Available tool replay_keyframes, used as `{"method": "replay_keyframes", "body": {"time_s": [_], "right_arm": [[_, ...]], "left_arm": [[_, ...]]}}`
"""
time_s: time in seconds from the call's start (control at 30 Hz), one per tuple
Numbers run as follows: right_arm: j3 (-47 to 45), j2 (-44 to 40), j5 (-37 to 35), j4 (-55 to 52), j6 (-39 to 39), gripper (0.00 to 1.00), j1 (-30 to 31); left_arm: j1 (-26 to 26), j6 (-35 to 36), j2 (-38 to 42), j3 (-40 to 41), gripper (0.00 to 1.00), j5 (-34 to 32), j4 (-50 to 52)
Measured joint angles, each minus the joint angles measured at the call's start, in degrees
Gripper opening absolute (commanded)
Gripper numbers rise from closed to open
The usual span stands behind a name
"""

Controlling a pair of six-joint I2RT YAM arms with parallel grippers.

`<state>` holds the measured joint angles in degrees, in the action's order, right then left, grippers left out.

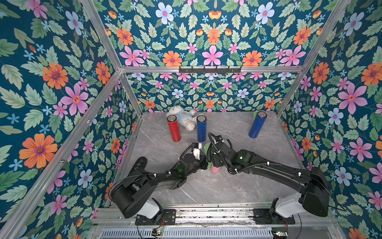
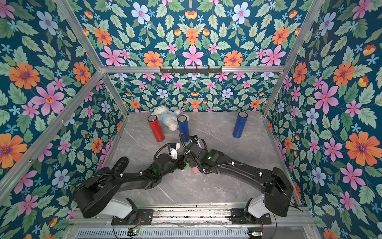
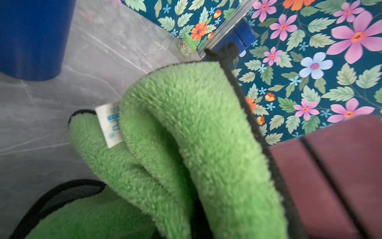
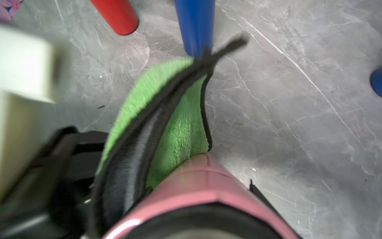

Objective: Wipe the surface of the thermos
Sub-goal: Wipe the dirt from the surface of the thermos.

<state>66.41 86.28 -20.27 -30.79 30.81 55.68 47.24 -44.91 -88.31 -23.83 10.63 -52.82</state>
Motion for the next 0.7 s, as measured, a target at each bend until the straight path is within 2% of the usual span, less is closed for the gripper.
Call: {"method": "replay_keyframes", "body": {"time_s": [0.2, 0.33, 0.47, 0.7], "right_arm": [[0.1, 0.1, -2.5, -0.7, 2.2, 0.0, 0.6], [0.8, 0.5, -3.2, -1.6, 3.4, 0.0, 0.6], [2.3, 1.5, -3.8, -3.7, 4.8, 0.0, 0.6], [6.2, 4.0, -3.7, -7.2, 6.7, 0.0, 0.3]], "left_arm": [[1.2, -3.2, -13.2, 1.8, 0.0, -2.1, -10.6], [1.9, -4.4, -15.2, 2.8, 0.0, -2.1, -13.4], [4.2, -1.5, -8.7, 3.7, 0.0, -2.8, -6.7], [9.4, 12.2, 6.5, 1.6, 0.0, -9.9, 12.3]]}}
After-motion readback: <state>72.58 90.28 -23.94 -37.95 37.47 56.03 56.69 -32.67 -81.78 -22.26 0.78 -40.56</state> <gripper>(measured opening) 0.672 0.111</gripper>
